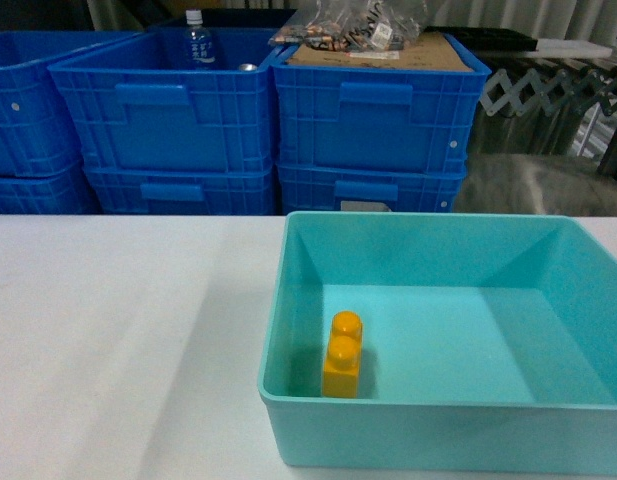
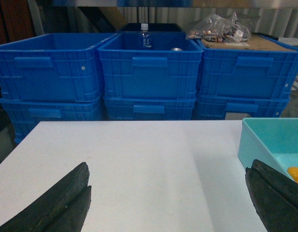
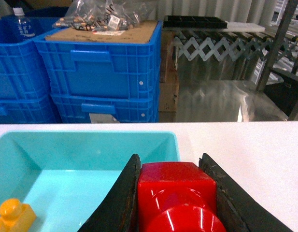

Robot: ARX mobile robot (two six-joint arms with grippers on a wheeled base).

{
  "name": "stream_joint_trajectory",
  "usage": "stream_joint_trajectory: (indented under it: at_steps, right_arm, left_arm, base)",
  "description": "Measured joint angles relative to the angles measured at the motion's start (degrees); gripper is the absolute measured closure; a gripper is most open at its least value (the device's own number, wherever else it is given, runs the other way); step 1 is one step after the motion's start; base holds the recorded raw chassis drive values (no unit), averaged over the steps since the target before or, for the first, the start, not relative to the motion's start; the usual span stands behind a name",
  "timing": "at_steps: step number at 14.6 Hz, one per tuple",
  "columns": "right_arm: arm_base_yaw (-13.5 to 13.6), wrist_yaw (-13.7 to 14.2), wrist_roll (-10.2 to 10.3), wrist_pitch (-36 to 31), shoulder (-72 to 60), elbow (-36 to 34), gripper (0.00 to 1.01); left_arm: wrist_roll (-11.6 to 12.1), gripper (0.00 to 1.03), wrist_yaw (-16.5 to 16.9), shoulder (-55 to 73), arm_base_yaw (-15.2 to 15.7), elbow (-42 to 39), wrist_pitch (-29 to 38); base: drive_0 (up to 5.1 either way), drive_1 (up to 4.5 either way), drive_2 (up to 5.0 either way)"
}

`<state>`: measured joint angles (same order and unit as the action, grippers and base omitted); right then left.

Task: Pick red block from blue box to shelf

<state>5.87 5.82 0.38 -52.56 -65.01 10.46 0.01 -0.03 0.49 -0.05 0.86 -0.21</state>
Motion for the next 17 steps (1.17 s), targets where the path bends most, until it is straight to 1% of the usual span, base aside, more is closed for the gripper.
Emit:
stream_joint_trajectory:
  at_steps: [2, 4, 5, 6, 8, 17]
  right_arm:
    - [-0.4, -0.5, 0.0, 0.5, 1.6, -1.0, 0.73]
    - [-1.7, -1.5, 0.0, 2.6, 7.5, -3.1, 0.73]
    - [-4.4, -5.0, -0.1, 4.2, 9.8, -4.2, 0.73]
    - [-6.1, -5.4, 0.0, 0.2, 9.7, -6.4, 0.73]
    - [-6.1, -5.7, 0.0, 5.3, 13.7, -8.8, 0.73]
    - [-6.1, -5.7, 0.0, 26.0, 38.2, -9.7, 0.73]
  left_arm:
    - [0.0, 0.05, 0.0, 0.0, 0.0, 0.0, 0.0]
    - [0.0, 0.05, 0.0, 0.0, 0.0, 0.0, 0.0]
    - [0.0, 0.05, 0.0, 0.0, 0.0, 0.0, 0.0]
    - [0.0, 0.05, 0.0, 0.0, 0.0, 0.0, 0.0]
    - [0.0, 0.05, 0.0, 0.0, 0.0, 0.0, 0.0]
    - [0.0, 0.05, 0.0, 0.0, 0.0, 0.0, 0.0]
  base:
    - [0.0, 0.0, 0.0]
    - [0.0, 0.0, 0.0]
    - [0.0, 0.0, 0.0]
    - [0.0, 0.0, 0.0]
    - [0.0, 0.0, 0.0]
    - [0.0, 0.0, 0.0]
